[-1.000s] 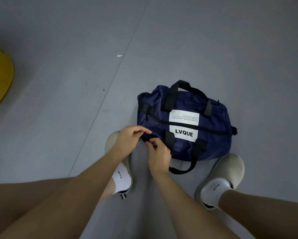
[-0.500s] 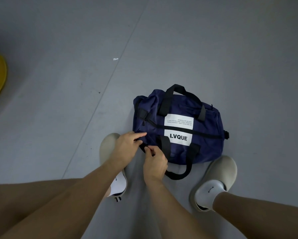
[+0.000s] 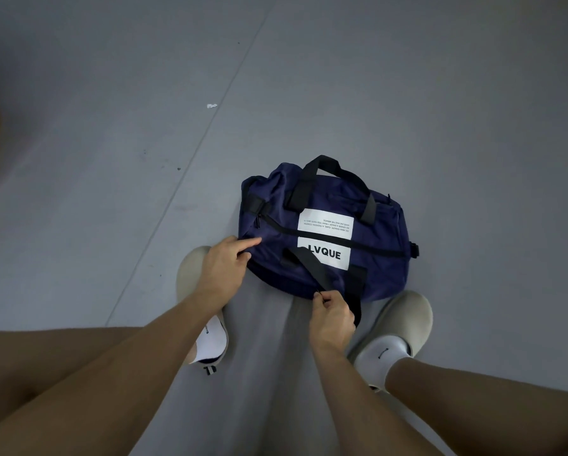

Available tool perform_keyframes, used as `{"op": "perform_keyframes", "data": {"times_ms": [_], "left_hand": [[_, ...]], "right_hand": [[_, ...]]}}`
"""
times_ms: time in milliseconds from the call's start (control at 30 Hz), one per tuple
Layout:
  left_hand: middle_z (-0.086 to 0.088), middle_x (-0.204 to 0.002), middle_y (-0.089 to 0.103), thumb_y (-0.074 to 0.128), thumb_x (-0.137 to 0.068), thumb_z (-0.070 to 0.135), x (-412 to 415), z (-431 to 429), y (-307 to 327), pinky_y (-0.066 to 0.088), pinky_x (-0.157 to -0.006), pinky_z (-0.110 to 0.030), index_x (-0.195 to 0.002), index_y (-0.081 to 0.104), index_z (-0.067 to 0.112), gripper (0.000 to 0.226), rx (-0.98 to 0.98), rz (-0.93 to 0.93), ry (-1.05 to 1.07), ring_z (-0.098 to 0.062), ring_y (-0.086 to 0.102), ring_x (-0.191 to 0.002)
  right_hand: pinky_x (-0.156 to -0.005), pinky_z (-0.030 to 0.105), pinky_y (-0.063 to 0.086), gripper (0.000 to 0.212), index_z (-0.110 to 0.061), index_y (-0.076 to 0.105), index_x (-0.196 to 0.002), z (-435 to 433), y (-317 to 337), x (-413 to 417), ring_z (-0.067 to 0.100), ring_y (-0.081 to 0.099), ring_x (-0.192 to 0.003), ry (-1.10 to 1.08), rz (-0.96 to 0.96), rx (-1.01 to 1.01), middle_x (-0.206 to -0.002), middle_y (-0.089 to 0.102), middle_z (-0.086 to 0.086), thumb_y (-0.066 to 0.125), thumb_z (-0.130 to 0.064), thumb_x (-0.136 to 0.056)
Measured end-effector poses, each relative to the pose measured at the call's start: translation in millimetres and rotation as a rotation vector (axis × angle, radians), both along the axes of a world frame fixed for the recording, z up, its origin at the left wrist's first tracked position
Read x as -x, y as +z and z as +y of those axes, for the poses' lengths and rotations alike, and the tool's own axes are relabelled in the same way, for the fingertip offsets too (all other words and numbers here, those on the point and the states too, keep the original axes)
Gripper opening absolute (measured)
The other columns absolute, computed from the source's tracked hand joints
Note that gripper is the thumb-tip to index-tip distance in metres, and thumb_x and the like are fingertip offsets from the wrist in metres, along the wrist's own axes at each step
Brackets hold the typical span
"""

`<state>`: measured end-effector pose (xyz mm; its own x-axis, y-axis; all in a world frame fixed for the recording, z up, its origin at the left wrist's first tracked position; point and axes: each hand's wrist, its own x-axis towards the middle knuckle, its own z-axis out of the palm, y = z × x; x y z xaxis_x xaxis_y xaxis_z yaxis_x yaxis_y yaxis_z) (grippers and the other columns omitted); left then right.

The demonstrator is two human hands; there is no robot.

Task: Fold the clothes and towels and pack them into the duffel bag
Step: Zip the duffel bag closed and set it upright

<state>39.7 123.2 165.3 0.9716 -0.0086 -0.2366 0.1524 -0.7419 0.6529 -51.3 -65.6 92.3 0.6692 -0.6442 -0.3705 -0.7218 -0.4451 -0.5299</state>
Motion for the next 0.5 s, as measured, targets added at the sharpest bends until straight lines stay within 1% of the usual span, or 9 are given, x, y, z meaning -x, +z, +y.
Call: {"op": "perform_keyframes", "data": {"times_ms": [133,233,267,333,367,400,433,467,500], "left_hand": [[0.001,-0.096,0.06,0.053,-0.102,0.01,5,-7,3,0.033,-0.067,-0.003,-0.131,0.067,0.028,0.036,-0.062,-0.03,-0.022,-0.007,0.047,-0.072],[-0.004,-0.098,0.062,0.054,-0.101,0.011,15,-12,-4,0.031,-0.068,-0.014,-0.132,0.066,0.027,0.036,-0.161,-0.072,-0.024,-0.012,0.047,-0.079],[-0.005,-0.098,0.062,0.054,-0.102,0.011,17,-14,-5,0.033,-0.07,-0.017,-0.134,0.065,0.027,0.037,-0.159,-0.068,-0.007,-0.014,0.05,-0.08],[-0.007,-0.104,0.061,0.052,-0.103,0.011,22,-17,-10,0.045,-0.077,-0.029,-0.141,0.058,0.027,0.042,-0.142,-0.048,0.017,-0.022,0.058,-0.087],[-0.008,-0.113,0.061,0.051,-0.103,0.014,27,-20,-13,0.049,-0.08,-0.034,-0.146,0.051,0.03,0.045,-0.138,-0.032,0.023,-0.027,0.061,-0.094],[-0.01,-0.131,0.057,0.051,-0.104,0.018,36,-24,-18,0.051,-0.084,-0.037,-0.151,0.042,0.034,0.05,-0.126,0.002,0.036,-0.031,0.063,-0.102],[-0.01,-0.151,0.043,0.05,-0.104,0.026,47,-33,-22,0.052,-0.089,-0.037,-0.155,0.03,0.04,0.056,-0.09,0.062,0.059,-0.034,0.061,-0.112],[-0.009,-0.163,0.024,0.049,-0.104,0.036,62,-43,-24,0.05,-0.096,-0.035,-0.157,0.017,0.046,0.063,-0.031,0.142,0.077,-0.035,0.058,-0.121],[-0.008,-0.167,0.015,0.048,-0.102,0.044,76,-57,-27,0.046,-0.101,-0.034,-0.155,0.006,0.052,0.068,0.046,0.207,0.082,-0.031,0.053,-0.129]], "right_hand": [[-0.064,0.03,0.045,0.017,-0.029,0.067,-0.082,-23,-2,2,0.01,0.057,-0.064,0.023,0.021,-0.039,-0.062,0.06,-0.013,0.062,-0.04,-0.094],[-0.06,0.027,0.042,0.017,-0.03,0.067,-0.081,-26,-1,-1,0.007,0.057,-0.064,0.041,0.055,-0.089,-0.064,0.062,-0.014,0.063,-0.039,-0.094],[-0.062,0.028,0.043,0.015,-0.029,0.069,-0.084,-28,0,-2,0.009,0.06,-0.067,0.088,0.058,-0.103,-0.066,0.063,-0.015,0.063,-0.037,-0.095],[-0.068,0.028,0.043,0.012,-0.03,0.071,-0.093,-37,7,-6,0.011,0.062,-0.073,0.221,0.028,-0.091,-0.07,0.064,-0.017,0.061,-0.036,-0.096],[-0.069,0.028,0.042,0.013,-0.031,0.071,-0.098,-44,11,-10,0.01,0.061,-0.074,0.276,-0.014,-0.066,-0.071,0.064,-0.018,0.06,-0.037,-0.096],[-0.07,0.028,0.043,0.014,-0.033,0.071,-0.103,-53,17,-16,0.008,0.06,-0.073,0.315,-0.068,-0.043,-0.073,0.064,-0.019,0.059,-0.038,-0.097],[-0.072,0.029,0.046,0.017,-0.034,0.071,-0.108,-64,23,-26,0.007,0.06,-0.075,0.35,-0.131,-0.021,-0.079,0.066,-0.019,0.059,-0.039,-0.097],[-0.074,0.03,0.048,0.021,-0.034,0.07,-0.115,-74,28,-37,0.008,0.061,-0.081,0.392,-0.19,0.001,-0.088,0.068,-0.017,0.058,-0.039,-0.098],[-0.077,0.03,0.049,0.025,-0.033,0.069,-0.121,-86,31,-52,0.011,0.062,-0.09,0.448,-0.233,0.035,-0.1,0.069,-0.013,0.058,-0.038,-0.099]]}}
